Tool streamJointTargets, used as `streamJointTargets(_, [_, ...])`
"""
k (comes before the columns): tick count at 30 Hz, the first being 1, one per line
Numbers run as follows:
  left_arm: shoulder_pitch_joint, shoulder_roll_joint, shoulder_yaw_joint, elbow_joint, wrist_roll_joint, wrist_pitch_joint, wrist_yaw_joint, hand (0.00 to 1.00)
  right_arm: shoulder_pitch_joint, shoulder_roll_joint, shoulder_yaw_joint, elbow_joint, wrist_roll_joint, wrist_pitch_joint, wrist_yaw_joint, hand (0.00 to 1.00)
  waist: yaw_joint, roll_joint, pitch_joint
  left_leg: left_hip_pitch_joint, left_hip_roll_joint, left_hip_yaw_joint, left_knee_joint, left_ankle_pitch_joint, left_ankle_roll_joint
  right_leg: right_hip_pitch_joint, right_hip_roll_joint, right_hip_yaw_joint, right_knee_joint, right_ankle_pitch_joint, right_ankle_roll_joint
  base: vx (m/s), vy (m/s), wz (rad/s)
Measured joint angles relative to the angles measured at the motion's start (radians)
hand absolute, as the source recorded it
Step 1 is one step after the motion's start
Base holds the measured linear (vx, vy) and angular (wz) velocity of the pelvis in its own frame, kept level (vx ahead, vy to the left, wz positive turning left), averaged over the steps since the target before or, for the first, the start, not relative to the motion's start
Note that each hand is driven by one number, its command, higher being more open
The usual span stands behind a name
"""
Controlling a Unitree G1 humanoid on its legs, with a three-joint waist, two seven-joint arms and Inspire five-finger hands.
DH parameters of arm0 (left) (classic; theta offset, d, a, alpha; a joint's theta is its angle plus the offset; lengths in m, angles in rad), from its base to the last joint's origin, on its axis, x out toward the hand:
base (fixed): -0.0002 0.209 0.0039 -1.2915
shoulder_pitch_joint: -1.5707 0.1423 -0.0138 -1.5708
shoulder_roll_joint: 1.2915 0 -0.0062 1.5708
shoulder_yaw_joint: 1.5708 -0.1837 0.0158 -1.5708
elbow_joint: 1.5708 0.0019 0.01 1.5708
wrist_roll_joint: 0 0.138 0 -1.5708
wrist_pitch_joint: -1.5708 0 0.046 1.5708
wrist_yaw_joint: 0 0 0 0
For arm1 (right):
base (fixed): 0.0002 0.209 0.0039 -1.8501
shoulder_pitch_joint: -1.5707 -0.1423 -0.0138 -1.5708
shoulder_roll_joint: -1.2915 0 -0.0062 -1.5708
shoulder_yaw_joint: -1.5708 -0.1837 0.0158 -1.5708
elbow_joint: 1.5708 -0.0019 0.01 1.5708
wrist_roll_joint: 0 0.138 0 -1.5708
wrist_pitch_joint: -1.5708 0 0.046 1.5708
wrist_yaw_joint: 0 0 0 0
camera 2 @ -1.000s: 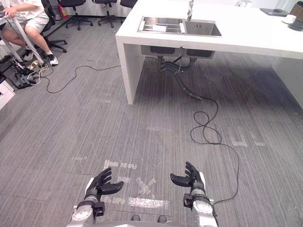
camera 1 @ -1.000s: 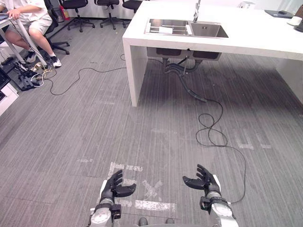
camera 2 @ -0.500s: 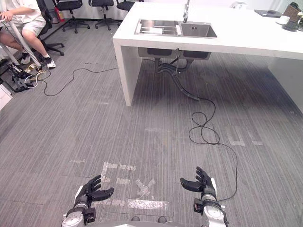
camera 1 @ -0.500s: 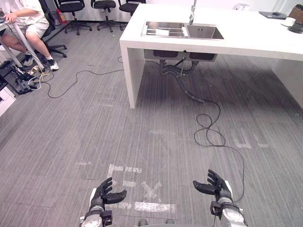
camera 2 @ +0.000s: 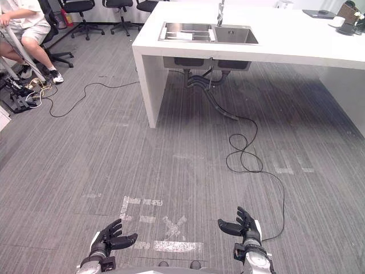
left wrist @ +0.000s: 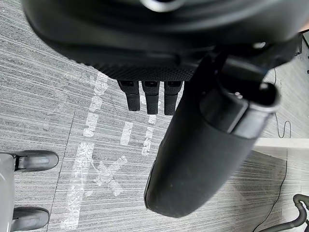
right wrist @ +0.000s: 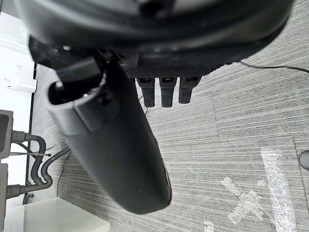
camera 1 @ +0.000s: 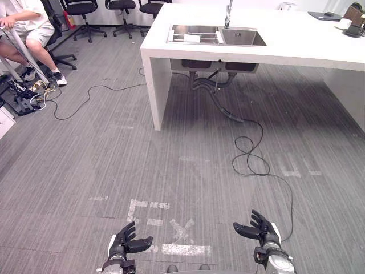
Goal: Walk over to the sink, pick up the cup, carry it to the dishwasher, place the cup inside the dishwasher, then close the dishwasher door
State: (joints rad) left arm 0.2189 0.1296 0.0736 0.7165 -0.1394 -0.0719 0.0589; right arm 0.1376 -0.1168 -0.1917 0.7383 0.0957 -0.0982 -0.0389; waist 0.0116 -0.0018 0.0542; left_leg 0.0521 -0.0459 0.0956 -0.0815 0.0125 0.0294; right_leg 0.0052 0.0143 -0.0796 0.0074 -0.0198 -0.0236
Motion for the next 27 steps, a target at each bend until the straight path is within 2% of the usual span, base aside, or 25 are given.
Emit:
streamJointTargets(3, [-0.003, -0.004, 0.0, -0.006, -0.009, 0.0, 0.002, 0.9, -0.004, 0.0, 0.0, 0.0, 0.0, 0.0, -0.003, 0.9, 0.002, 0.001, 0.002, -0.022, 0.001, 0.008, 0.012, -0.014, 0.004, -0.02, 0.001, 0.008, 0.003, -0.004, 0.004, 0.03, 0.012, -0.09])
streamJointTargets(6, [-0.003, -0.013, 0.0, -0.02, -0.02, 0.0, 0.007, 0.9, -0.014, 0.0, -0.001, -0.007, 0.001, 0.001, -0.006, 0.9, 0.011, 0.005, 0.006, -0.06, 0.004, 0.034, 0.068, -0.059, 0.011, -0.047, 0.001, 0.031, 0.024, -0.023, 0.008, 0.06, 0.025, -0.24])
streamJointTargets(8, [0.002, -0.023, 0.0, -0.053, -0.029, 0.0, 0.007, 0.9, -0.014, -0.001, -0.001, -0.017, 0.001, 0.001, -0.009, 0.9, 0.019, 0.008, 0.013, -0.087, 0.006, 0.051, 0.126, -0.107, 0.016, -0.077, -0.001, 0.05, 0.083, -0.064, 0.014, 0.11, 0.037, -0.23])
streamJointTargets(10, [0.0, -0.027, 0.0, -0.082, -0.038, 0.0, 0.007, 0.9, -0.018, -0.001, 0.0, -0.018, 0.001, 0.003, -0.014, 0.9, 0.021, 0.007, 0.017, -0.113, 0.004, 0.057, 0.187, -0.155, 0.021, -0.121, -0.01, 0.056, 0.176, -0.119, 0.019, 0.15, 0.046, -0.13])
streamJointTargets(12, [-0.008, -0.028, -0.001, -0.097, -0.045, -0.001, 0.007, 0.9, -0.022, -0.002, 0.0, -0.023, 0.001, 0.007, -0.023, 0.9, 0.021, 0.005, 0.031, -0.117, -0.004, 0.064, 0.247, -0.202, 0.028, -0.153, -0.026, 0.061, 0.291, -0.187, 0.045, 0.16, 0.05, -0.07])
streamJointTargets(14, [-0.011, -0.031, -0.003, -0.118, -0.059, 0.0, 0.009, 0.9, -0.025, 0.0, 0.002, -0.047, 0.001, 0.014, -0.029, 0.9, 0.019, 0.013, 0.055, -0.086, -0.004, 0.067, 0.286, -0.253, 0.04, -0.22, -0.036, 0.051, 0.521, -0.229, 0.075, 0.2, 0.069, -0.08])
streamJointTargets(15, [-0.011, -0.03, -0.005, -0.129, -0.06, -0.001, 0.009, 0.9, -0.025, 0.002, 0.003, -0.056, 0.001, 0.015, -0.029, 0.9, 0.017, 0.012, 0.063, -0.066, -0.005, 0.064, 0.287, -0.262, 0.048, -0.248, -0.041, 0.045, 0.609, -0.228, 0.077, 0.27, 0.062, 0.08])
streamJointTargets(16, [-0.011, -0.028, -0.006, -0.142, -0.071, -0.001, 0.01, 0.9, -0.022, 0.005, 0.005, -0.07, 0.0, 0.016, -0.03, 0.9, 0.011, 0.007, 0.08, -0.025, -0.012, 0.053, 0.295, -0.282, 0.057, -0.303, -0.059, 0.022, 0.771, -0.238, 0.084, 0.32, 0.039, 0.26])
streamJointTargets(17, [-0.011, -0.029, -0.011, -0.143, -0.078, -0.001, 0.012, 0.9, -0.012, 0.004, 0.005, -0.086, 0.0, 0.017, -0.03, 0.9, 0.003, 0.007, 0.079, 0.006, -0.013, 0.037, 0.298, -0.302, 0.058, -0.326, -0.072, 0.005, 0.854, -0.265, 0.074, 0.35, 0.029, 0.29])
streamJointTargets(19, [-0.02, -0.03, -0.015, -0.151, -0.078, -0.001, 0.017, 0.9, -0.014, 0.003, 0.005, -0.111, 0.0, 0.017, -0.03, 0.9, -0.001, 0.008, 0.08, 0.033, -0.008, 0.012, 0.289, -0.324, 0.051, -0.377, -0.078, -0.022, 0.86, -0.318, 0.07, 0.42, -0.013, 0.32])
streamJointTargets(21, [-0.054, -0.038, -0.016, -0.15, -0.079, -0.001, 0.025, 0.9, -0.022, -0.009, 0.005, -0.116, 0.0, 0.017, -0.028, 0.9, -0.009, 0.03, 0.095, 0.071, 0.029, -0.021, 0.265, -0.334, 0.04, -0.436, -0.052, -0.057, 0.781, -0.327, 0.051, 0.42, -0.08, 0.43])
streamJointTargets(22, [-0.076, -0.038, -0.022, -0.141, -0.081, -0.005, 0.027, 0.9, -0.03, -0.017, 0.005, -0.104, 0.0, 0.017, -0.028, 0.9, -0.011, 0.048, 0.104, 0.093, 0.063, -0.033, 0.264, -0.343, 0.021, -0.459, -0.021, -0.066, 0.638, -0.288, 0.042, 0.57, -0.134, 0.49])
streamJointTargets(23, [-0.083, -0.027, -0.026, -0.132, -0.081, -0.012, 0.027, 0.9, -0.021, -0.019, 0.01, -0.095, 0.0, 0.017, -0.028, 0.9, -0.013, 0.032, 0.094, 0.112, 0.063, -0.042, 0.278, -0.364, -0.021, -0.451, -0.014, -0.056, 0.448, -0.13, 0.02, 0.61, -0.148, 0.54])
streamJointTargets(24, [-0.082, -0.021, -0.028, -0.128, -0.081, -0.012, 0.027, 0.9, -0.01, -0.019, 0.013, -0.095, 0.0, 0.017, -0.029, 0.9, -0.017, 0.013, 0.086, 0.127, 0.054, -0.049, 0.291, -0.384, -0.045, -0.446, -0.031, -0.056, 0.396, -0.005, -0.022, 0.49, -0.111, 0.45])
streamJointTargets(25, [-0.088, -0.037, -0.022, -0.102, -0.081, -0.011, 0.03, 0.9, -0.014, -0.033, 0.013, -0.076, 0.0, 0.02, -0.03, 0.9, -0.02, 0.027, 0.083, 0.142, 0.077, -0.058, 0.334, -0.412, -0.062, -0.436, -0.028, -0.083, 0.447, -0.02, -0.116, 0.6, -0.172, 0.4])
streamJointTargets(26, [-0.095, -0.05, -0.022, -0.093, -0.081, -0.01, 0.029, 0.9, -0.019, -0.03, 0.022, -0.075, 0.0, 0.028, -0.036, 0.9, -0.028, 0.038, 0.082, 0.103, 0.109, -0.052, 0.471, -0.389, -0.097, -0.387, -0.014, -0.112, 0.437, -0.064, -0.136, 0.58, -0.178, 0.34])
streamJointTargets(27, [-0.099, -0.061, -0.022, -0.094, -0.081, -0.01, 0.029, 0.9, -0.016, -0.03, 0.024, -0.085, 0.0, 0.028, -0.035, 0.9, -0.029, 0.042, 0.086, 0.078, 0.118, -0.043, 0.556, -0.364, -0.102, -0.358, -0.006, -0.121, 0.426, -0.072, -0.144, 0.65, -0.212, 0.34])
